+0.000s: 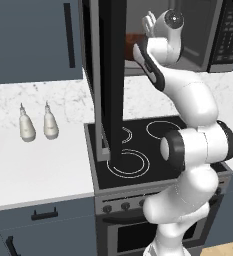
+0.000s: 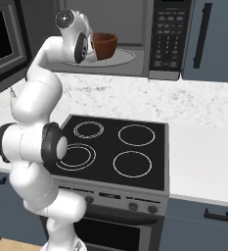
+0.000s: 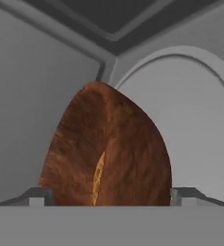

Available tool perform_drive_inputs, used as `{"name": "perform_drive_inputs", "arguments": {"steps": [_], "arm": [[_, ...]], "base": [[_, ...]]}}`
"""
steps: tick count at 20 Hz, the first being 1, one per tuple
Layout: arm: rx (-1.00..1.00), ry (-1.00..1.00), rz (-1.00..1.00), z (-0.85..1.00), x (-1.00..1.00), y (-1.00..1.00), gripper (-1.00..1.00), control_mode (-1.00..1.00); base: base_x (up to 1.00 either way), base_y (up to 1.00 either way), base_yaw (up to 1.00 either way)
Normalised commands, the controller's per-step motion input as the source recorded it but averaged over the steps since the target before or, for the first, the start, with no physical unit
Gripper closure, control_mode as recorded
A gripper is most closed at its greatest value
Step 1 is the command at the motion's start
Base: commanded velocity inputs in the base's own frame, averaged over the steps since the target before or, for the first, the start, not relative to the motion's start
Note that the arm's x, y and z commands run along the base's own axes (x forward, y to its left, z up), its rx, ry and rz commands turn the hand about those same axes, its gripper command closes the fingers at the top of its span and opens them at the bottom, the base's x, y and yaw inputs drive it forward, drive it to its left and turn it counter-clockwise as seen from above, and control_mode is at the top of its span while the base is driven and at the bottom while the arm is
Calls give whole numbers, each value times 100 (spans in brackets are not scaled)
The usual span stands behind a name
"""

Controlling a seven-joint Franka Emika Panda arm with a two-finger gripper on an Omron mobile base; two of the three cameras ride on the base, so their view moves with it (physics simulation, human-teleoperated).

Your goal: Open the microwave, place the bowl with waffle inside the microwave, then close the microwave door and turn it on.

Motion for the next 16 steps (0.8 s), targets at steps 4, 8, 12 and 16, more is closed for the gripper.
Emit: {"name": "perform_drive_inputs", "arguments": {"steps": [4,8,12,16], "arm": [[1,-37,4,0,-100,-4,-100,-100],[0,-19,1,0,-100,-21,-100,-100],[-3,-1,0,1,-100,-26,-100,-100],[-17,11,0,0,-100,-7,-100,-100]], "base": [[0,0,0],[0,0,0],[0,0,0],[0,0,0]]}}
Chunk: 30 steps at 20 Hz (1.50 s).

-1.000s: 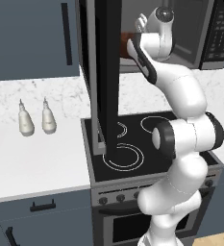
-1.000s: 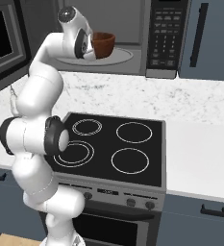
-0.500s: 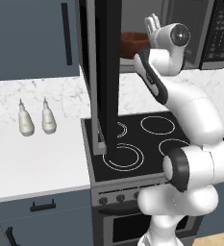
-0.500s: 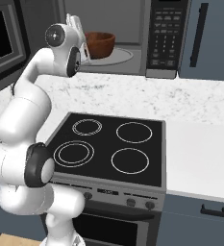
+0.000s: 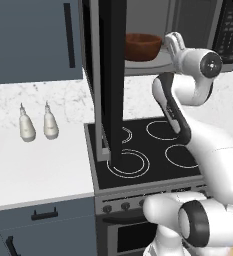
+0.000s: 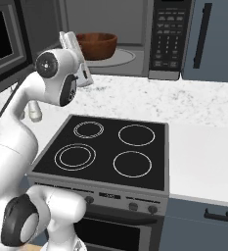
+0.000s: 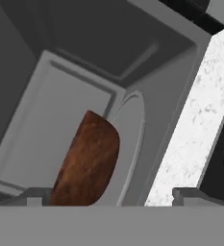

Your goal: Open the microwave, place the bowl with waffle inside the microwave, then close the microwave door and turn it on.

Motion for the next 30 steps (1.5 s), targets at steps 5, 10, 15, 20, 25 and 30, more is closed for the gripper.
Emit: {"name": "perform_drive_inputs", "arguments": {"steps": [5,10,15,20,25,30], "arm": [[-20,20,-4,-31,-84,-20,-100,-100],[-20,10,-18,-62,-19,-28,-100,-100],[-36,0,-20,-76,0,-8,-100,-100],[-29,-1,-18,-64,0,1,-100,-100],[-7,-5,-16,-33,0,41,-100,-100],[0,-6,-10,-16,0,67,-100,-100]], "base": [[0,0,0],[0,0,0],[0,0,0],[0,0,0],[0,0,0],[0,0,0]]}}
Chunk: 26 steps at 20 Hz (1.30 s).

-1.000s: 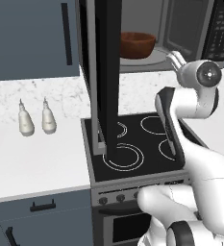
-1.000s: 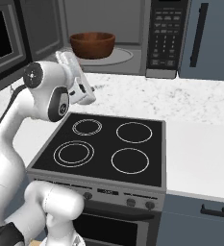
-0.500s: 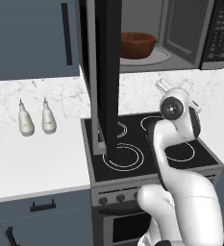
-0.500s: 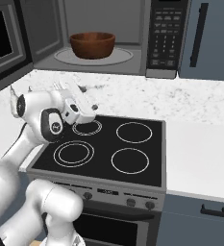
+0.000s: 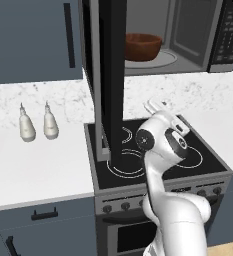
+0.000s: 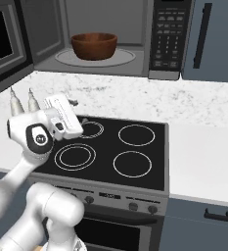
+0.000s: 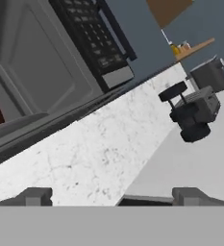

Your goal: Open the microwave, place the bowl with waffle inside the microwave, then close the microwave door and turn it on.

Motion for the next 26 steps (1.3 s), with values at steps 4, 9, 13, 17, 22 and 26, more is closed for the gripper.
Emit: {"name": "perform_drive_inputs", "arguments": {"steps": [4,9,13,17,22,26], "arm": [[0,-5,-8,-3,0,75,-100,-100],[0,-8,-7,0,0,79,-100,-100],[0,-12,-6,0,0,79,-100,-100],[-5,-21,-9,-6,0,76,-100,-100],[-18,-20,-12,-39,6,46,-100,-100],[-11,-12,-9,-47,15,44,-100,-100]], "base": [[0,0,0],[0,0,0],[0,0,0],[0,0,0],[0,0,0],[0,0,0]]}}
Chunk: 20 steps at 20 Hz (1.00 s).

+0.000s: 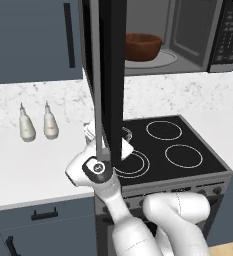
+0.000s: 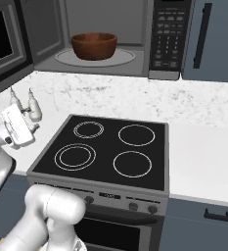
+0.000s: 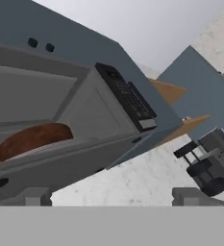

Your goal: Open the microwave, place the bowl with waffle inside the microwave, then close the microwave door and turn it on.

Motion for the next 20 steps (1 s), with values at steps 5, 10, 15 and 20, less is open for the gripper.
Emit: {"name": "perform_drive_inputs", "arguments": {"steps": [5,10,15,20], "arm": [[-1,-17,-7,-14,2,73,-100,-100],[-3,-18,-8,-7,0,87,-100,-100],[-5,-20,-6,-9,1,81,-100,-100],[-5,-19,-3,0,0,66,-100,-100]], "base": [[0,0,0],[0,0,0],[0,0,0],[0,0,0]]}}
